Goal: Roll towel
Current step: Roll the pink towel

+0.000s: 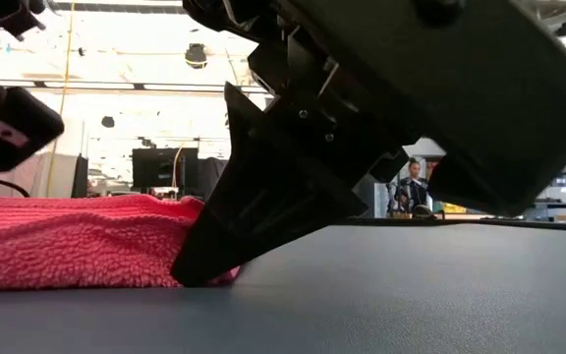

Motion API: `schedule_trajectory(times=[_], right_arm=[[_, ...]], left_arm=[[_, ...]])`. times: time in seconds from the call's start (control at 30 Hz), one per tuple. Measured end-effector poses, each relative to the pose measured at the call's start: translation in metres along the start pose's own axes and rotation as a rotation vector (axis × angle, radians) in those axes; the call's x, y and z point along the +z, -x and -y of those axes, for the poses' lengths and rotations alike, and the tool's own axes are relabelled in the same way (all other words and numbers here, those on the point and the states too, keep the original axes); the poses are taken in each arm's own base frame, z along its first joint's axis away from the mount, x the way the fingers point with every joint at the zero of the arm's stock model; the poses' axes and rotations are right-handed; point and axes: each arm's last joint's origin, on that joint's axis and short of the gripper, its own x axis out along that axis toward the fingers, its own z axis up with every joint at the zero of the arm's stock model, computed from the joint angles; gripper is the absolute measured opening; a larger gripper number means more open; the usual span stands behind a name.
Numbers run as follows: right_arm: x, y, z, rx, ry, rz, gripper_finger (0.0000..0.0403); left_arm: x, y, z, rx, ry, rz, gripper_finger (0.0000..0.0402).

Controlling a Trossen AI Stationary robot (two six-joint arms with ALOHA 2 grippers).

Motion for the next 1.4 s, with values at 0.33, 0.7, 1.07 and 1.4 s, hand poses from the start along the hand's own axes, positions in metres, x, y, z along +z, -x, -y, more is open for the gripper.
schedule_trajectory(times=[0.33,0.7,1.07,1.4], right_arm=[[0.001,-0.001,0.003,0.004,-0.01,-0.005,0.0017],[0.002,-0.004,0.007,0.032,-0.063,-0.021,0.0017],[0.003,-0.005,0.009,0.04,-0.11,-0.029,0.0017],[0.004,-0.007,0.012,0.051,-0.134,-0.037,0.0017]], left_arm=[[-0.005,0.045,0.02,0.159,-0.142,0.123,0.0093],[-0.018,0.035,0.047,0.217,-0.369,0.28,0.0093],[-0.039,-0.018,0.054,0.229,-0.703,0.288,0.0093],[-0.041,-0.04,0.065,0.24,-0.815,0.078,0.0093]])
